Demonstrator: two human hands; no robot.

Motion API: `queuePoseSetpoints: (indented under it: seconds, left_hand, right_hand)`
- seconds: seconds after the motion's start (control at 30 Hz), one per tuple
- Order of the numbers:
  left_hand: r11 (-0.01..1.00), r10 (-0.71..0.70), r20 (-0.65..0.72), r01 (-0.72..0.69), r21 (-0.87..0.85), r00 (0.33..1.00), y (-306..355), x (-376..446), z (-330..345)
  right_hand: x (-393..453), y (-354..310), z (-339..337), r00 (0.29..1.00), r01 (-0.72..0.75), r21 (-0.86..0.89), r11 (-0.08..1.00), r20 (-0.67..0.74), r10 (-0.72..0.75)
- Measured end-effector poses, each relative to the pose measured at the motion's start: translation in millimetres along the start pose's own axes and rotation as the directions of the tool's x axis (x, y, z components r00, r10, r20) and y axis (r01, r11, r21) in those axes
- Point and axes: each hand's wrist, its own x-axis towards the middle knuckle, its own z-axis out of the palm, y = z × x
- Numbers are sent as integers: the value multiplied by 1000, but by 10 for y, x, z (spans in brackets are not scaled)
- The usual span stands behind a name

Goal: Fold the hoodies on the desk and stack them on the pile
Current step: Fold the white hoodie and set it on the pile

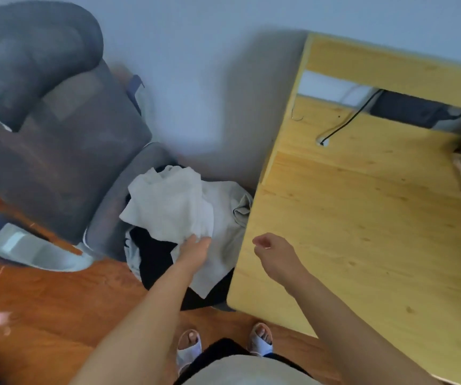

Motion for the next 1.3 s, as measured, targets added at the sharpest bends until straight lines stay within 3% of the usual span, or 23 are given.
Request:
queuePoseSetpoints:
  seconds: [0.1, 0.17, 0.23, 0.43, 0.57, 0.63, 0.7, 0.8, 0.93, 1.03, 1.1, 1.17, 1.23, 1.3]
  left_hand:
    - [947, -6, -46, -9, -321, 999, 66, -24, -215]
    - [786, -1, -10, -5, -619, 1000, 89, -146, -412]
    - [686, 71, 15, -37, -727, 997, 169, -341, -646]
    - [664, 428, 43, -282, -693, 903, 796, -964, -1407]
    - [622, 579, 68, -386, -682, 812, 1306, -1308, -1625]
    - [606, 629, 86, -417, -677, 773, 1516, -1497, -1656]
    - [573, 678, 95, -442, -690, 729, 1711, -1680, -1695]
    - [495, 749, 89, -465, -734, 657, 1937, -1871, -1864]
    - [468, 785, 46, -542, -698, 618, 2023, -1941, -2209]
    - [516, 766, -41, -650, -558, 642, 1940, -1796, -2414]
    - [559, 775, -147, -775, -296, 615, 1856, -1656, -2499]
    - [542, 832, -203, -834, 105, 515, 1748, -1521, -2555]
    - [411, 910, -169, -765, 496, 380, 1608, -1355, -2563]
    - [309, 940, -115, -655, 689, 322, 1532, -1195, -2554]
  right_hand:
    - [-81, 58, 95, 996, -83, 58, 995, -39, 85]
    - [-127, 93, 154, 988, -129, 104, 986, -66, 136]
    - [-180, 138, 238, 981, -157, 156, 975, -93, 172]
    - [-319, 13, 634, 972, -206, 180, 962, -77, 223]
    - [-360, -499, 877, 995, -30, 236, 971, -88, 52]
    - [-365, -830, 1025, 993, 101, 100, 990, -69, -94]
    - [-345, -1058, 1244, 974, 169, -81, 982, -140, -179]
    - [-252, -1143, 1364, 933, 59, -38, 998, -353, -69]
    - [-15, -1110, 1041, 909, 22, 133, 991, -415, 35]
    - [21, -1273, 615, 901, 114, 483, 868, -419, 115]
    - [-30, -1434, 287, 889, 150, 614, 775, -426, 166]
    - [-147, -1621, -43, 843, 239, 631, 738, -512, 164]
    - [-295, -1824, -332, 820, 332, 623, 708, -561, 109]
    - [-497, -2041, -550, 839, 385, 507, 771, -540, -64]
